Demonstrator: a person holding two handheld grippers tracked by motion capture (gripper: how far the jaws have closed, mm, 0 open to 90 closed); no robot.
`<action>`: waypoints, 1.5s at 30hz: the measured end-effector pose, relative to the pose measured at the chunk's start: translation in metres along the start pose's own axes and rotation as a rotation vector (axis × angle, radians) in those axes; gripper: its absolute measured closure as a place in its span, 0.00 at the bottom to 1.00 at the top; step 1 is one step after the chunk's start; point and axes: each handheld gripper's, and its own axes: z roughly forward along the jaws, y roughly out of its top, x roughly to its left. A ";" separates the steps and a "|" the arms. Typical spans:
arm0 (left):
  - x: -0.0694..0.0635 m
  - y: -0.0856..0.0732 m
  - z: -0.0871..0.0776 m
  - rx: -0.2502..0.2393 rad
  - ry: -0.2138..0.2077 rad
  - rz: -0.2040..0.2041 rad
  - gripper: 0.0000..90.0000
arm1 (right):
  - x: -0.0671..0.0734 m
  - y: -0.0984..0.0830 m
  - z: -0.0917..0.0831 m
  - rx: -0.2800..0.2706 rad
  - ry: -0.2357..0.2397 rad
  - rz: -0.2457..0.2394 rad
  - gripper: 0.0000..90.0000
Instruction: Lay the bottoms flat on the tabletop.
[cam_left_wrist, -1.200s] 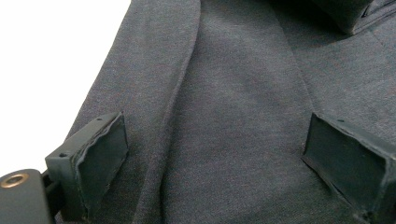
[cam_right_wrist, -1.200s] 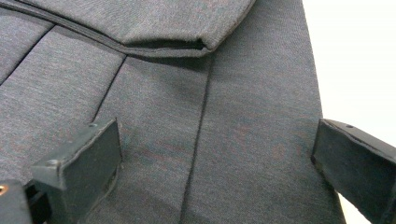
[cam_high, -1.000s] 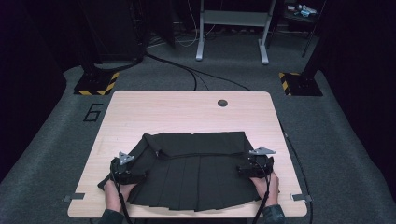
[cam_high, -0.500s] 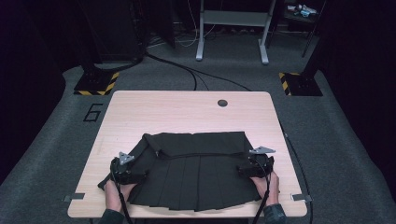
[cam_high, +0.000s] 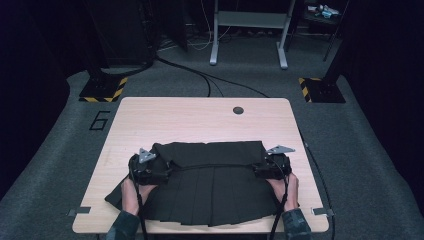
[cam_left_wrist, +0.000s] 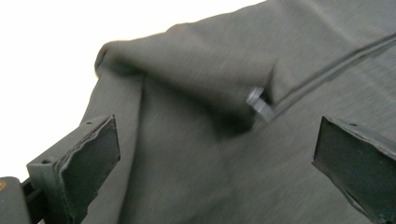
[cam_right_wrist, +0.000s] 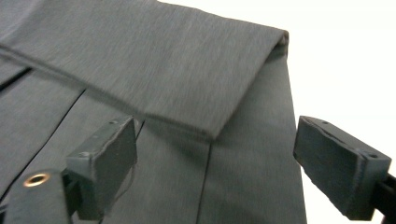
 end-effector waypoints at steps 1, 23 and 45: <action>-0.001 0.004 0.002 -0.008 0.000 -0.002 0.02 | 0.000 0.002 0.003 -0.001 -0.008 -0.003 0.16; 0.000 0.011 0.025 0.092 -0.017 0.052 0.74 | 0.001 0.014 0.025 0.077 -0.033 0.032 0.81; 0.005 0.003 0.023 0.082 -0.040 0.063 0.91 | 0.009 0.005 0.022 0.030 -0.049 0.036 0.94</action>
